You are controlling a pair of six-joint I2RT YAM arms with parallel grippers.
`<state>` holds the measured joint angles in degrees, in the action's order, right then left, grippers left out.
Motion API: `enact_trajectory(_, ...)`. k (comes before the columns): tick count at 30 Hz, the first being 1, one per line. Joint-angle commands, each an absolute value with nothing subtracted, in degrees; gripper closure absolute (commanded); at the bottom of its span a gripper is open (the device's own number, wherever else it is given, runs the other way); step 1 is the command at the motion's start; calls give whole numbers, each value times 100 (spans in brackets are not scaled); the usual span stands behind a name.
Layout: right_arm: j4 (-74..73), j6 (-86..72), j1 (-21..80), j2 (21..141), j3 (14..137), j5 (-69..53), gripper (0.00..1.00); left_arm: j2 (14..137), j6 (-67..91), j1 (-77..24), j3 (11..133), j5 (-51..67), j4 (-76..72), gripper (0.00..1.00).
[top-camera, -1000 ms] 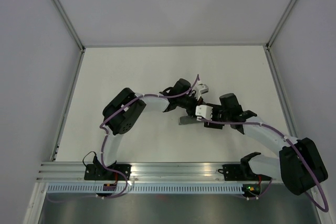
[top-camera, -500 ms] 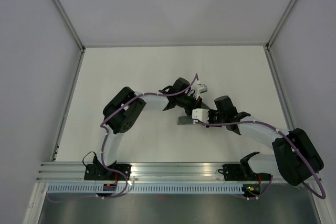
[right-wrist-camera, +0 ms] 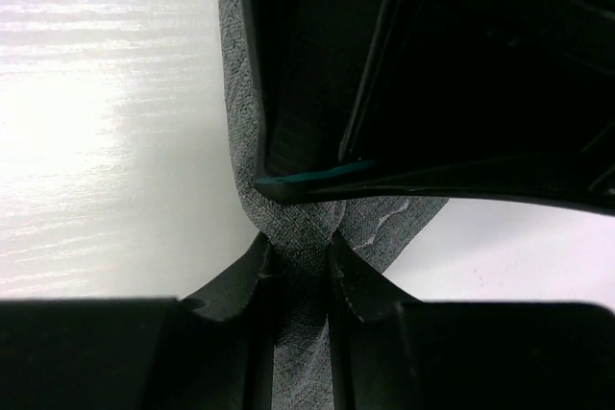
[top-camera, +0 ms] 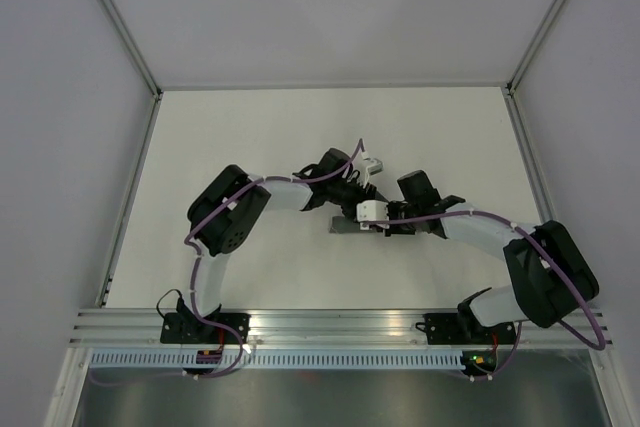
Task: Fold the napkin, place the utensils inside, and roll it up
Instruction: Roll the napkin with the utensil
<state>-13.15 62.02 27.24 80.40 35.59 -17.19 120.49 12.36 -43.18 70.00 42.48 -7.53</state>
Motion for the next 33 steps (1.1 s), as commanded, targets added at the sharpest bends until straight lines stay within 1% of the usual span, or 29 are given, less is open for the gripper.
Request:
enact_trajectory(1, -2065, 6170, 2566, 8561, 3822, -1687, 91, 12094, 1784, -4289, 6329, 3973, 625, 54)
enact_trajectory(7, -3066, 6433, 2338, 9175, 4587, -2153, 92, 11383, 2355, -3991, 5740, 3824, -394, 52)
enact_trajectory(11, -3682, 6592, 2101, 9711, 5158, -2311, 93, 10917, 2575, -3832, 5344, 3587, -966, 48)
enact_trajectory(13, -3971, 6688, 2048, 9965, 5334, -2399, 93, 10680, 2610, -3823, 5160, 3446, -1212, 48)
enact_trajectory(16, -4349, 6759, 1987, 10264, 5668, -2452, 93, 10250, 2654, -3823, 4782, 3025, -1641, 48)
enact_trajectory(17, -4420, 6767, 1978, 10335, 5834, -2478, 93, 10091, 2689, -3832, 4651, 2719, -1765, 48)
enact_trajectory(22, -4842, 6829, 1942, 10862, 6248, -2549, 93, 9020, 2690, -3832, 3438, 1733, -2837, 48)
enact_trajectory(25, -4913, 6812, 1934, 11073, 6442, -2523, 93, 8273, 2435, -3876, 2937, 1145, -3268, 47)
enact_trajectory(27, -4922, 6812, 1925, 11170, 6486, -2505, 93, 8052, 1997, -3998, 2743, 915, -3261, 47)
enact_trajectory(31, -5071, 6812, 1925, 11355, 6653, -2505, 93, 7901, 846, -4947, 2768, -172, -3173, 46)
enact_trajectory(33, -5150, 6803, 1934, 11460, 6758, -2496, 93, 8041, 187, -5359, 2909, -447, -3190, 46)
